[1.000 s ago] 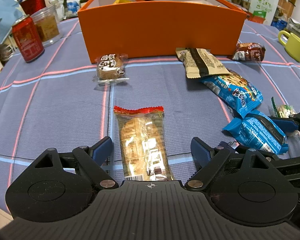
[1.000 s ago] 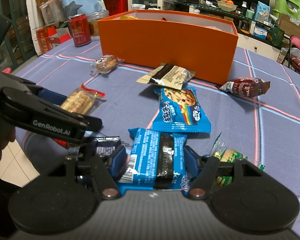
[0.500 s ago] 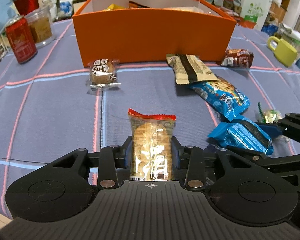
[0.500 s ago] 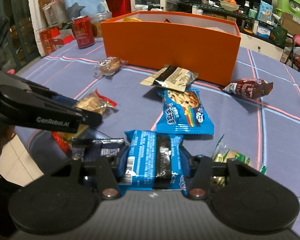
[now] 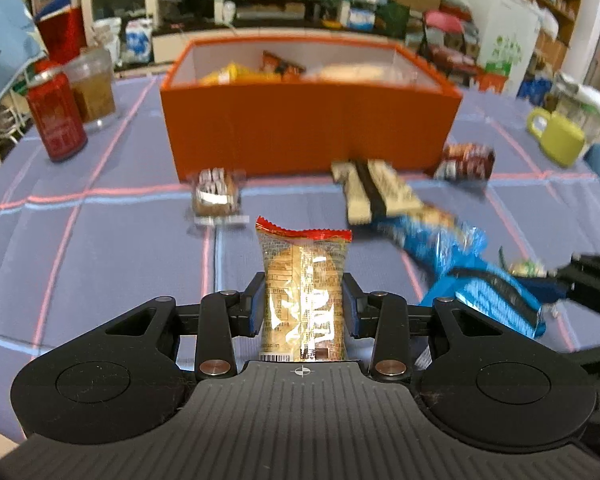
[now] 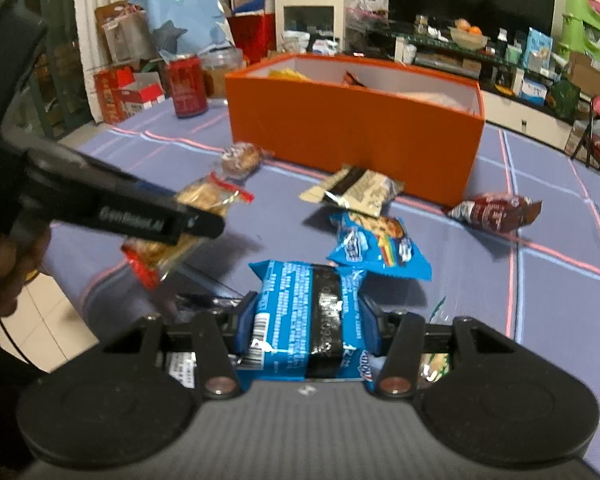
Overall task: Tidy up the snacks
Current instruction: 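Grasp the clear bread stick bag with the left gripper while the right holds the blue bag, then carry both bags over the orange box and open both grippers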
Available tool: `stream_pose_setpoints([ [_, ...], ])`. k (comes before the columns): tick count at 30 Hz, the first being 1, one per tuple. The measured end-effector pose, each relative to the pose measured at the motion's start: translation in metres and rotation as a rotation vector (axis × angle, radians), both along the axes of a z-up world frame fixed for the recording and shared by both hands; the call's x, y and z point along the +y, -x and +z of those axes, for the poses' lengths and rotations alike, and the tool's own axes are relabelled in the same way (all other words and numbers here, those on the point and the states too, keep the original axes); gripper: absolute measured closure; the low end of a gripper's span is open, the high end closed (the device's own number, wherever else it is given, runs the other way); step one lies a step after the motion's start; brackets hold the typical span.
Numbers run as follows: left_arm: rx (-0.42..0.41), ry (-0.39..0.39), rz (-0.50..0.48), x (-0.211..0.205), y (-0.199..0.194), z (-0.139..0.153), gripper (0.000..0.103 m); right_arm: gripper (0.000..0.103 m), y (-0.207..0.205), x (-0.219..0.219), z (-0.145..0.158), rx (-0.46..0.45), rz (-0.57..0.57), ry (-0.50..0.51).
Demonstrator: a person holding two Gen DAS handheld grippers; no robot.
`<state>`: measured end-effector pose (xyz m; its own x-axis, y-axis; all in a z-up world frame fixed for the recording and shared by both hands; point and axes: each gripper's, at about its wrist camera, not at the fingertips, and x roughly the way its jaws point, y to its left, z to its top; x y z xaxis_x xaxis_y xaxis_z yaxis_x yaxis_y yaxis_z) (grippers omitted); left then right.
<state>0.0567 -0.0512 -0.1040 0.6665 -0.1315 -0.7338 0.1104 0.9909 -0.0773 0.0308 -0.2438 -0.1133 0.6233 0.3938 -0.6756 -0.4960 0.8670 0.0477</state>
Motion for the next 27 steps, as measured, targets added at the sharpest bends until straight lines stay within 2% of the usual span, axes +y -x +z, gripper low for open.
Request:
stream_pose_setpoints([
  [4, -0.062, 0.027, 0.004, 0.003, -0.004, 0.022, 0.098, 0.05, 0.004, -0.008, 0.02, -0.041, 0.002, -0.035],
  [7, -0.09, 0.059, -0.004, 0.008, -0.022, 0.039, 0.098, 0.05, -0.007, -0.012, 0.035, -0.068, 0.0, -0.042],
  [9, -0.124, 0.076, 0.016, 0.011, -0.042, 0.054, 0.098, 0.05, -0.029, -0.015, 0.047, -0.085, -0.017, -0.053],
  [12, -0.188, 0.043, 0.028, 0.006, -0.086, 0.074, 0.098, 0.05, -0.074, -0.014, 0.068, -0.125, -0.054, -0.077],
  [16, -0.206, 0.075, 0.085, 0.003, -0.157, 0.082, 0.093, 0.05, -0.146, -0.003, 0.092, -0.163, -0.11, -0.105],
  [17, -0.2, 0.082, 0.095, 0.003, -0.172, 0.081, 0.078, 0.049, -0.164, 0.002, 0.098, -0.175, -0.117, -0.101],
  [18, -0.189, 0.086, 0.103, 0.005, -0.184, 0.082, 0.054, 0.049, -0.18, 0.007, 0.101, -0.172, -0.117, -0.095],
  [20, -0.194, 0.109, 0.123, 0.014, -0.185, 0.088, 0.049, 0.048, -0.206, 0.014, 0.105, -0.162, -0.126, -0.084],
  [22, -0.248, 0.15, 0.116, 0.026, -0.165, 0.096, 0.035, 0.043, -0.207, 0.008, 0.114, -0.177, -0.142, -0.105],
  [23, -0.278, 0.16, 0.12, 0.033, -0.15, 0.099, 0.025, 0.035, -0.198, 0.003, 0.12, -0.2, -0.138, -0.127],
  [25, -0.306, 0.152, 0.128, 0.045, -0.124, 0.1, 0.024, 0.032, -0.168, -0.018, 0.123, -0.246, -0.152, -0.165],
  [27, -0.292, 0.16, 0.158, 0.059, -0.099, 0.094, 0.024, 0.031, -0.136, -0.043, 0.114, -0.244, -0.172, -0.197],
])
